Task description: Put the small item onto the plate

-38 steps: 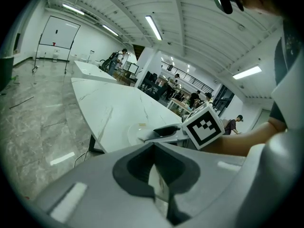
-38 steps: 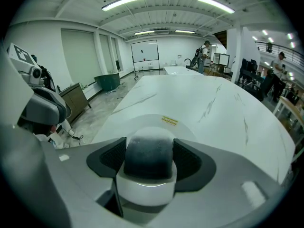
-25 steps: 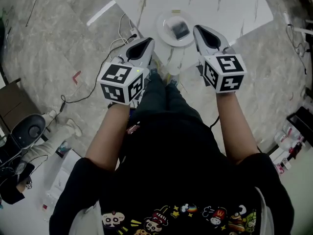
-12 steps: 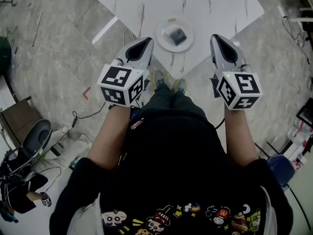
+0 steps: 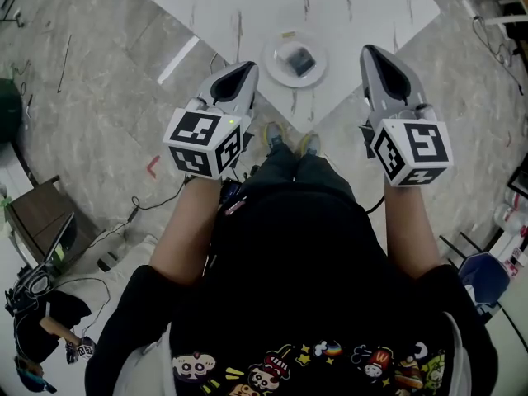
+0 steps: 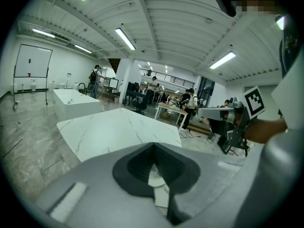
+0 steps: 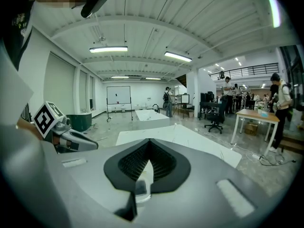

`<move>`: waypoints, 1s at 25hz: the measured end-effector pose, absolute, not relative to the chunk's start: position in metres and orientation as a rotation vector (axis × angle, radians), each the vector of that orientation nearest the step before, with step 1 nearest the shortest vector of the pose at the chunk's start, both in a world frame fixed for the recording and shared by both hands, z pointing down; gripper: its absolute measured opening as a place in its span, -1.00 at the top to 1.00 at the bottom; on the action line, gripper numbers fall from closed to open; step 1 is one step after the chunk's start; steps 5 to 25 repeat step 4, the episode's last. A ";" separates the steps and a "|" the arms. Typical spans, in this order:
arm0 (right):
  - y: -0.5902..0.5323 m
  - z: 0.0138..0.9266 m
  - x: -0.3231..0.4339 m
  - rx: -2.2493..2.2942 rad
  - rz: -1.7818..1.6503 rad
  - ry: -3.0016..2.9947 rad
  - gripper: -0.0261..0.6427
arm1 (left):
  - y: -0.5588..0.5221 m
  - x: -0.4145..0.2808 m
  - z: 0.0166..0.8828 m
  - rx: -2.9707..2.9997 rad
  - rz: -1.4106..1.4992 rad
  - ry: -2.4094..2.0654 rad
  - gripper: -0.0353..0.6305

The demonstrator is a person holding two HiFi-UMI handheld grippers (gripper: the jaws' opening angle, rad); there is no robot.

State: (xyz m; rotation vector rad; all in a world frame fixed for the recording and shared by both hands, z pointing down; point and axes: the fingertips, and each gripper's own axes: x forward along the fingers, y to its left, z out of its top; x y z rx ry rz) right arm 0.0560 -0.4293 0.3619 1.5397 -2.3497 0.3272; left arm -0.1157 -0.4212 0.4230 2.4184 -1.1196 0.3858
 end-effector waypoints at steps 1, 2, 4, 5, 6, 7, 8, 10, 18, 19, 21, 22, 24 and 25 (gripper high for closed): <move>-0.430 0.365 0.057 1.537 0.334 -2.344 0.86 | -0.423 -0.115 0.424 2.417 0.385 -1.118 0.89; -0.431 0.367 0.058 1.535 0.339 -2.339 0.86 | -0.425 -0.114 0.424 2.417 0.383 -1.118 0.89; -0.433 0.371 0.060 1.532 0.345 -2.330 0.86 | -0.428 -0.113 0.423 2.416 0.379 -1.118 0.89; -0.433 0.371 0.060 1.532 0.345 -2.330 0.86 | -0.428 -0.113 0.423 2.416 0.379 -1.118 0.89; -0.433 0.371 0.060 1.532 0.345 -2.330 0.86 | -0.428 -0.113 0.423 2.416 0.379 -1.118 0.89; -0.433 0.371 0.060 1.532 0.345 -2.330 0.86 | -0.428 -0.113 0.423 2.416 0.379 -1.118 0.89; -0.433 0.371 0.060 1.532 0.345 -2.330 0.86 | -0.428 -0.113 0.423 2.416 0.379 -1.118 0.89; -0.433 0.371 0.060 1.532 0.345 -2.330 0.86 | -0.428 -0.113 0.423 2.416 0.379 -1.118 0.89; -0.433 0.371 0.060 1.532 0.345 -2.330 0.86 | -0.428 -0.113 0.423 2.416 0.379 -1.118 0.89; -0.433 0.371 0.060 1.532 0.345 -2.330 0.86 | -0.428 -0.113 0.423 2.416 0.379 -1.118 0.89; -0.433 0.371 0.060 1.532 0.345 -2.330 0.86 | -0.428 -0.113 0.423 2.416 0.379 -1.118 0.89; -0.433 0.371 0.060 1.532 0.345 -2.330 0.86 | -0.428 -0.113 0.423 2.416 0.379 -1.118 0.89; -0.433 0.371 0.060 1.532 0.345 -2.330 0.86 | -0.428 -0.113 0.423 2.416 0.379 -1.118 0.89; -0.433 0.371 0.060 1.532 0.345 -2.330 0.86 | -0.428 -0.113 0.423 2.416 0.379 -1.118 0.89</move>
